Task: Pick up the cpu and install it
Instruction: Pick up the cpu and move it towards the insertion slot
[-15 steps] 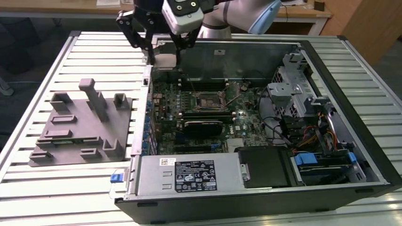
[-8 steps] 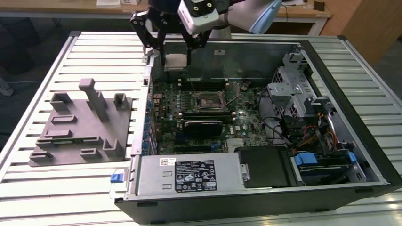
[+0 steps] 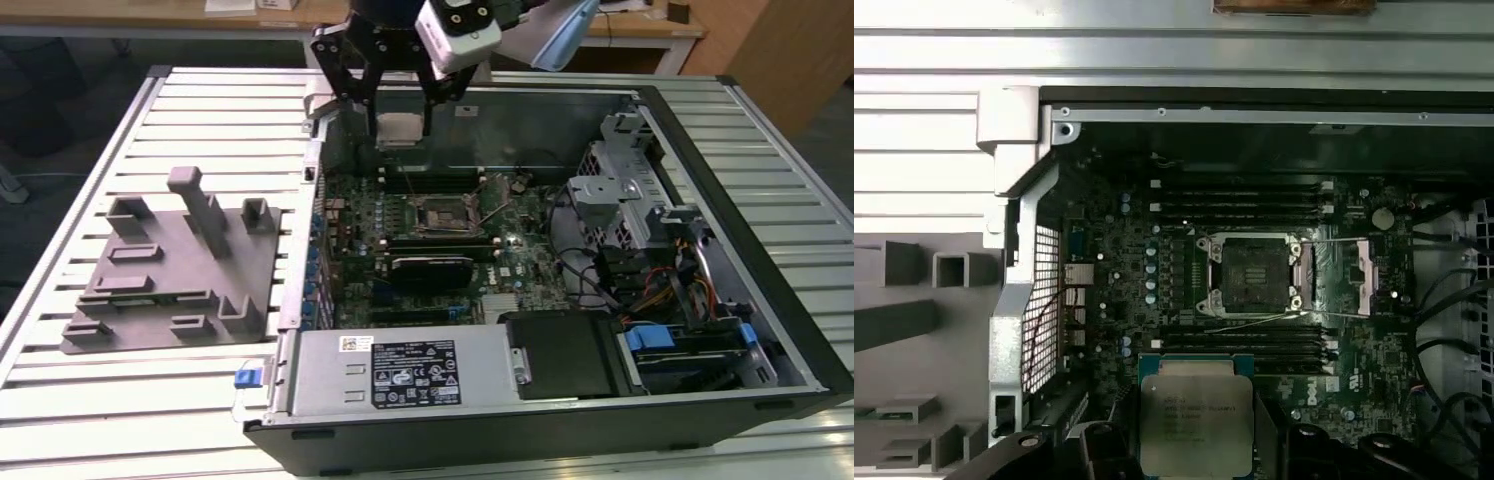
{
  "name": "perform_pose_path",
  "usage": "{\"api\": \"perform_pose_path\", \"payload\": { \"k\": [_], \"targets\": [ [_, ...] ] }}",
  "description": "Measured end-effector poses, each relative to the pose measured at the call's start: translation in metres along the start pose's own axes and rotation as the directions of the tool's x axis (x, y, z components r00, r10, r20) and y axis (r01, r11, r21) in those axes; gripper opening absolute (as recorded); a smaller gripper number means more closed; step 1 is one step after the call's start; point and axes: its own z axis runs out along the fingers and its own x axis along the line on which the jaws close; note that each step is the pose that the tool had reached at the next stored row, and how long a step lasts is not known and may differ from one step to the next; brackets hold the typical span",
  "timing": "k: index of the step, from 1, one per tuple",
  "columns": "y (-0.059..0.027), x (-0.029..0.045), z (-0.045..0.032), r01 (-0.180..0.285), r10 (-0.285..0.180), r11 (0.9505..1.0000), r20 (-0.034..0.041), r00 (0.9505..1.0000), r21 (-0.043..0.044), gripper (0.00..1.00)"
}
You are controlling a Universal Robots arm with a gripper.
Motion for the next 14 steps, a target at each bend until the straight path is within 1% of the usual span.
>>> {"api": "perform_pose_path", "payload": {
  "k": [3, 8, 14],
  "targets": [
    [0.0022, -0.0078, 0.0008, -0.003, 0.003, 1.0000, 0.0002, 1.0000, 0.0001, 0.54],
    [0.0047, -0.0155, 0.0025, -0.025, 0.025, 0.9997, 0.0017, 0.9997, 0.0002, 0.54],
    [0.0070, -0.0341, 0.0054, -0.033, 0.033, 0.9995, 0.0022, 0.9995, 0.0003, 0.54]
  ]
}}
